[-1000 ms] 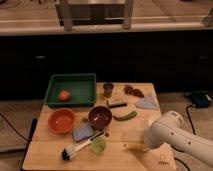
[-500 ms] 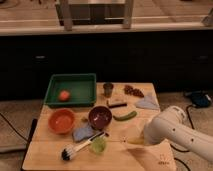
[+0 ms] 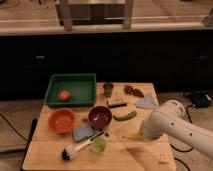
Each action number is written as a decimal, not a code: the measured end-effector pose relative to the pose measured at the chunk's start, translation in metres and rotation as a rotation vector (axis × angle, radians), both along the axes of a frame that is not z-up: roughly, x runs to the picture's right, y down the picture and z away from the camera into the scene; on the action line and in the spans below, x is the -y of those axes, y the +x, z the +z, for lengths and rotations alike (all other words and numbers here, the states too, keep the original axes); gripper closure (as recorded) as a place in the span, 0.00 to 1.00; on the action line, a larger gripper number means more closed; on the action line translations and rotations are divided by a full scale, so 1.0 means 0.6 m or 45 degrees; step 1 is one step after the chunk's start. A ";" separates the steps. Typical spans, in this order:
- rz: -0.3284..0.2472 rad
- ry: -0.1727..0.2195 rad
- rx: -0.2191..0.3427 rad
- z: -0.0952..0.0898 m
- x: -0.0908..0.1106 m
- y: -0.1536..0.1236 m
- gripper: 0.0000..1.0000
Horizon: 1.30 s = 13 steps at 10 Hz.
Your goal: Place banana in purple bowl
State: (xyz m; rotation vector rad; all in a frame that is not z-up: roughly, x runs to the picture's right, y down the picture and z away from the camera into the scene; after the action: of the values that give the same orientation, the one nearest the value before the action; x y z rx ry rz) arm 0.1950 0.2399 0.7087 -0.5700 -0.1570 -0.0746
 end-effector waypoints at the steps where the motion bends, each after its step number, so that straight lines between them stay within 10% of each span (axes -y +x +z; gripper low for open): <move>1: 0.000 -0.003 0.001 -0.001 -0.003 -0.003 0.59; 4: 0.006 -0.010 0.007 0.000 -0.007 -0.013 0.36; 10: 0.013 -0.025 0.010 -0.004 -0.015 -0.028 0.64; 13: 0.055 -0.029 0.005 -0.003 -0.016 -0.026 0.43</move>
State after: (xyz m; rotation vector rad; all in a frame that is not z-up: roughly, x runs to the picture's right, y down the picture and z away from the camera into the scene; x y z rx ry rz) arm 0.1793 0.2497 0.7067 -0.5893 -0.1738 -0.0321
